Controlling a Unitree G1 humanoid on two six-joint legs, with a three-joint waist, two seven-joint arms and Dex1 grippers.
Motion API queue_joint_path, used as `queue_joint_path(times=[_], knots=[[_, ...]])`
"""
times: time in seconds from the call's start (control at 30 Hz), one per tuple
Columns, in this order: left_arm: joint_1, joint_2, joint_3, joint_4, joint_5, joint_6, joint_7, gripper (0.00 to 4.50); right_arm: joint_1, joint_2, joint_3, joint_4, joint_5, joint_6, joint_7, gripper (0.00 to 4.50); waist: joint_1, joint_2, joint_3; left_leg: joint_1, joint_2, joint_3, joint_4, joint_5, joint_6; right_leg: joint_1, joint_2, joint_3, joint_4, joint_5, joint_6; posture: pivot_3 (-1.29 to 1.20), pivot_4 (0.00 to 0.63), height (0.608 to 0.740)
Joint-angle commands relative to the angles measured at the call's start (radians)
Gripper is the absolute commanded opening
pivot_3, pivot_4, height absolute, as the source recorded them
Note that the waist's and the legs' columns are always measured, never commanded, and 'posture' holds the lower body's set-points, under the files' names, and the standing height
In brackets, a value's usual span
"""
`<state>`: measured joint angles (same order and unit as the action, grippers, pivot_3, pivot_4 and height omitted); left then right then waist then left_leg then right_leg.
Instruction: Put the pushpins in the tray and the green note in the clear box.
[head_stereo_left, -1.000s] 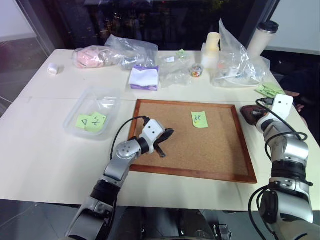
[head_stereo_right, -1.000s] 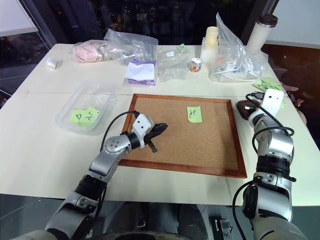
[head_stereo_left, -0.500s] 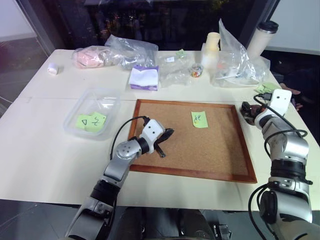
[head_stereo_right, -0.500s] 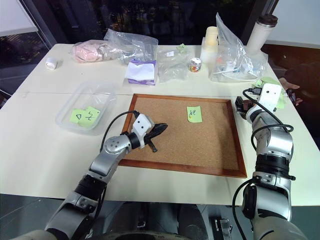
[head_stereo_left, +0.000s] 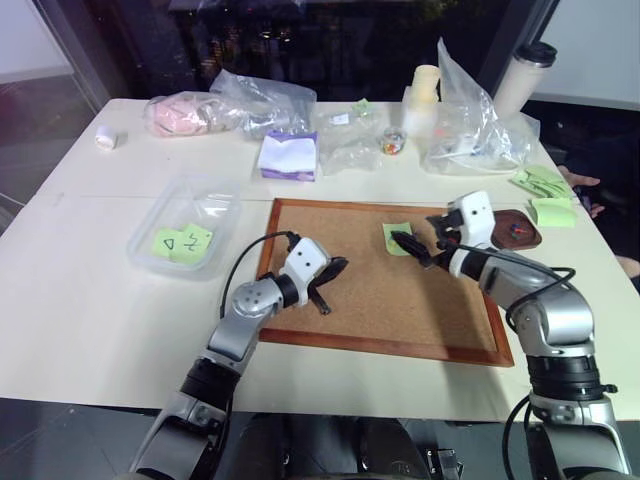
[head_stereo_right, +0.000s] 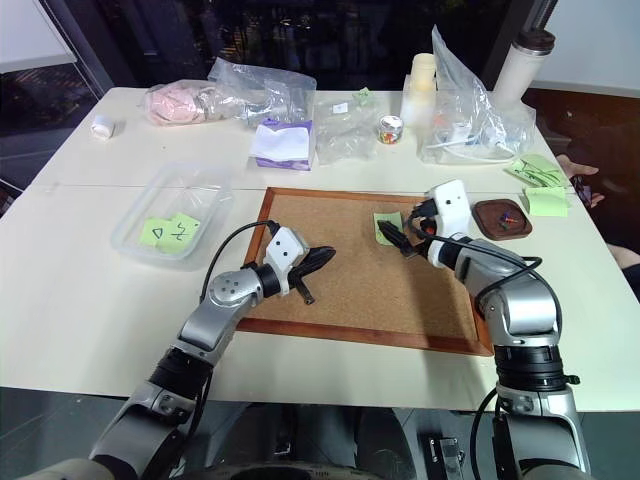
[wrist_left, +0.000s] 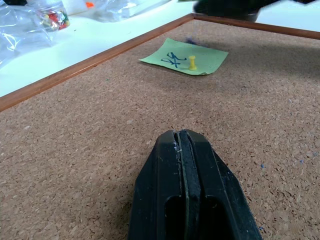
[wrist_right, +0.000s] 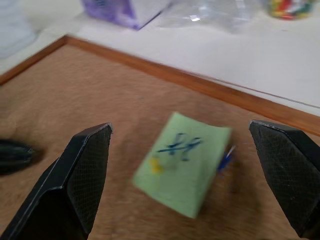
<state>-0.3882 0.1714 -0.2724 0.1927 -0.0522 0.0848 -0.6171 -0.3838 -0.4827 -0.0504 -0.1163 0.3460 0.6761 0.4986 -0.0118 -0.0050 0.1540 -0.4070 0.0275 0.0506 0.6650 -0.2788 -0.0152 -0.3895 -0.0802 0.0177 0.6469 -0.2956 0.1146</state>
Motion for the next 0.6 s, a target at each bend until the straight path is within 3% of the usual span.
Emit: queue_joint_path(times=[0.03,0.13,0.17,0.53,0.6], knots=[[0.018,0.014,0.0,0.035,0.022,0.025,0.01,0.0,-0.024,0.033,0.03,0.025,-0.032,-0.045,-0.011,4.47,0.0,0.0,0.0,0.0,0.0,0.0,0.0,0.0,0.0,0.0,0.0,0.0,0.0,0.0,0.0,0.0,0.15,0.74],[0.019,0.016,0.003,0.032,0.02,0.028,0.01,0.0,-0.035,0.044,0.045,0.056,-0.051,-0.064,-0.01,3.66,0.0,0.0,0.0,0.0,0.0,0.0,0.0,0.0,0.0,0.0,0.0,0.0,0.0,0.0,0.0,0.0,0.15,0.74],[0.02,0.017,0.003,0.03,0.02,0.028,0.009,0.0,-0.038,0.044,0.048,0.064,-0.059,-0.07,-0.011,3.19,0.0,0.0,0.0,0.0,0.0,0.0,0.0,0.0,0.0,0.0,0.0,0.0,0.0,0.0,0.0,0.0,0.15,0.74],[0.043,0.02,-0.002,-0.002,0.021,0.038,0.018,0.0,-0.033,0.063,0.045,0.129,-0.08,-0.096,-0.012,3.19,-0.002,0.0,0.0,0.0,0.0,0.0,0.0,0.0,0.0,0.0,0.0,0.0,0.0,0.0,0.0,0.0,0.15,0.74],[0.047,0.022,-0.002,-0.003,0.023,0.036,0.019,0.0,-0.028,0.066,0.047,0.14,-0.085,-0.101,-0.01,2.66,-0.003,0.0,0.0,0.0,0.0,0.0,0.0,0.0,0.0,0.0,0.001,0.0,0.0,0.0,0.0,0.0,0.15,0.74]])
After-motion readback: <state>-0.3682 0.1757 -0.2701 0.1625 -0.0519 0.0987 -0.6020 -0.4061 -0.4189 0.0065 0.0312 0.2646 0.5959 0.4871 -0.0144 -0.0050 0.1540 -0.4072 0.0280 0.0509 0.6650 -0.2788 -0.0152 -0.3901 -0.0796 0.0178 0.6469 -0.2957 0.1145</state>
